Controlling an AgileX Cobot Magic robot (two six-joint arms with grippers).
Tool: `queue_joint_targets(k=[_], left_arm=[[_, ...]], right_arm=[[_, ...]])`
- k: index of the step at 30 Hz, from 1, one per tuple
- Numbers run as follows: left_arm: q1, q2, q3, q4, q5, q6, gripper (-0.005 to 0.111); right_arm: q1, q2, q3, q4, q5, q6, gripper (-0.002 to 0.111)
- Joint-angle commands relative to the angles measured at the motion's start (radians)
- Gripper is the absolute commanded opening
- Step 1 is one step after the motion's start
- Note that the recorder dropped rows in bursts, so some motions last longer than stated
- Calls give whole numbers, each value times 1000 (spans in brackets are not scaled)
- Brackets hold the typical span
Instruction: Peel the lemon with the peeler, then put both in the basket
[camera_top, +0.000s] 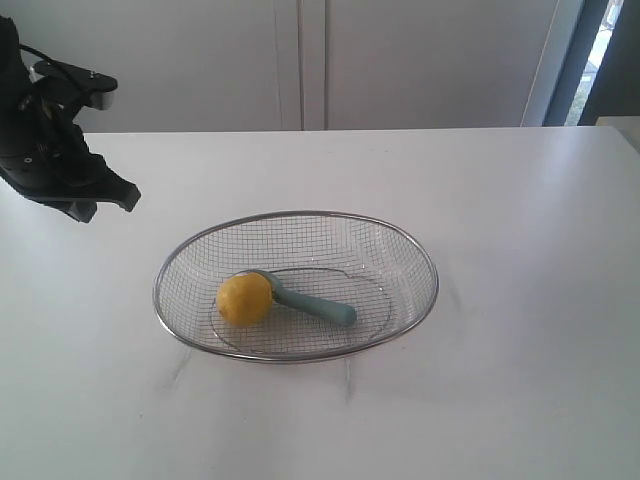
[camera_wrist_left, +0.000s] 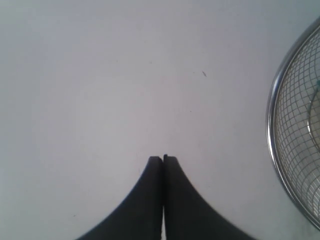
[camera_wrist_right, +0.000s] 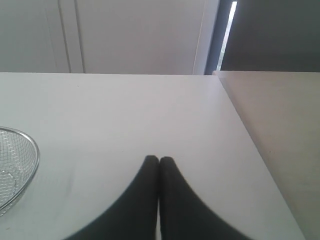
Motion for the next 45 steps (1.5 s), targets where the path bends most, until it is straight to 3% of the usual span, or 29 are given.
queue_joint_targets(k=[1, 30, 45], left_arm=[[3, -11, -3, -7, 8, -9, 0], [3, -11, -3, -7, 8, -9, 0], [3, -11, -3, -7, 8, -7, 0]], right_arm=[[-46, -17, 4, -14, -11, -9, 0], [-60, -284, 4, -14, 34, -9, 0], [-60, -287, 81, -14, 0, -9, 0]])
